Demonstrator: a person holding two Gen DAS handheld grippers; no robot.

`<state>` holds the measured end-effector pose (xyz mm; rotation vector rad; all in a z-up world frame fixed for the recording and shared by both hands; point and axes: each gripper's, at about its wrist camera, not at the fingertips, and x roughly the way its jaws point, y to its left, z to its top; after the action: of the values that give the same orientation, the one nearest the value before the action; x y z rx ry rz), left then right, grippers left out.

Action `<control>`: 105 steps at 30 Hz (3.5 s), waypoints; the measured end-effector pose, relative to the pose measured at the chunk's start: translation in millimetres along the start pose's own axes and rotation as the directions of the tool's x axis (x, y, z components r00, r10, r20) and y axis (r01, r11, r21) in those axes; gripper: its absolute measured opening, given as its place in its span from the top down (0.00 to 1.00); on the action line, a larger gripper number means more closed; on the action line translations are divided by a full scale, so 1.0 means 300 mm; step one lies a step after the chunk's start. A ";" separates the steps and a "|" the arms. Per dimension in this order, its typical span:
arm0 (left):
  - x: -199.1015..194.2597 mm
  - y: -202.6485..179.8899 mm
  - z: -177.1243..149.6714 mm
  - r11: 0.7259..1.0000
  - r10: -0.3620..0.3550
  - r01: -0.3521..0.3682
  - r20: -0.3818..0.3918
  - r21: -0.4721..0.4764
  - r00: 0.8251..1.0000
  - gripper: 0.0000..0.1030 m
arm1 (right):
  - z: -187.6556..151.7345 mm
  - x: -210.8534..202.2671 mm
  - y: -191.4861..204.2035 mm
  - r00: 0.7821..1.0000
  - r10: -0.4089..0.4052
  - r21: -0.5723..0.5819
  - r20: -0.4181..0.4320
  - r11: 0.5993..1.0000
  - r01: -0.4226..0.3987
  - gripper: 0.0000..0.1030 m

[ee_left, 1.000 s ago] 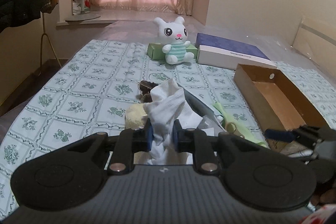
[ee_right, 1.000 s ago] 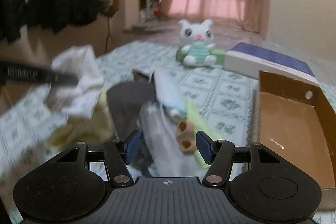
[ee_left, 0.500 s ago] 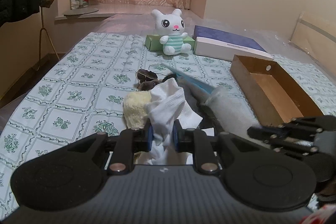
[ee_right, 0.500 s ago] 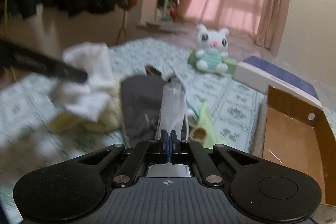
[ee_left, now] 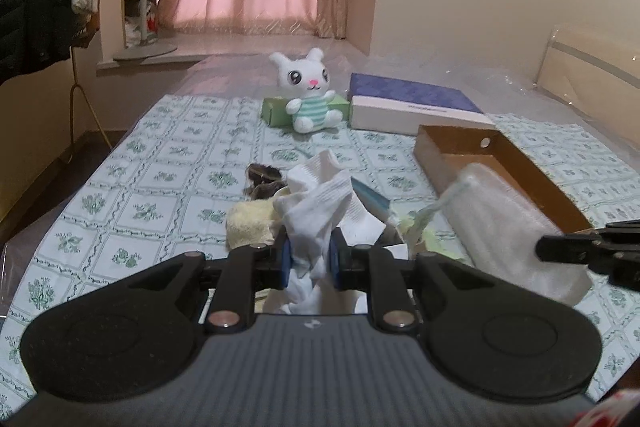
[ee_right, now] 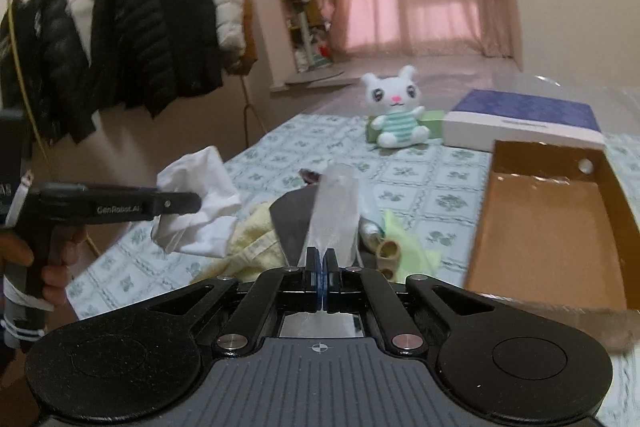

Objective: Organize soft objects
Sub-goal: 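Lift the white cloth with the left gripper while the right gripper grasps the clear plastic bag, then carry both items over the cardboard box and open both grippers to drop them, then return both grippers to the pile and approach the beige finger sleeve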

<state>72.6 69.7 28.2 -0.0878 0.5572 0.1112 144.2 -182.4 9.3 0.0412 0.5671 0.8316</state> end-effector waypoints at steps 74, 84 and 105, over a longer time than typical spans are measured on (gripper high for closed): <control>0.711 -0.696 0.318 0.926 -0.283 0.328 -0.233 0.186 0.930 0.44 | 0.171 -0.032 -0.735 0.929 -0.369 0.314 -0.021 0.880 0.356 0.40; 0.452 -0.639 0.296 0.914 -0.320 0.358 -0.204 0.190 0.925 0.44 | 0.167 -0.191 -0.548 0.926 -0.377 0.314 0.014 0.881 0.354 0.38; 0.106 -0.389 0.190 0.948 -0.280 0.295 -0.126 0.123 0.952 0.44 | 0.068 -0.308 -0.223 0.940 -0.340 0.298 0.024 0.900 0.318 0.37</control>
<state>144.2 -36.7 65.6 -0.0369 0.6517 -0.2190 150.8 -289.9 52.4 0.2392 0.6008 0.4094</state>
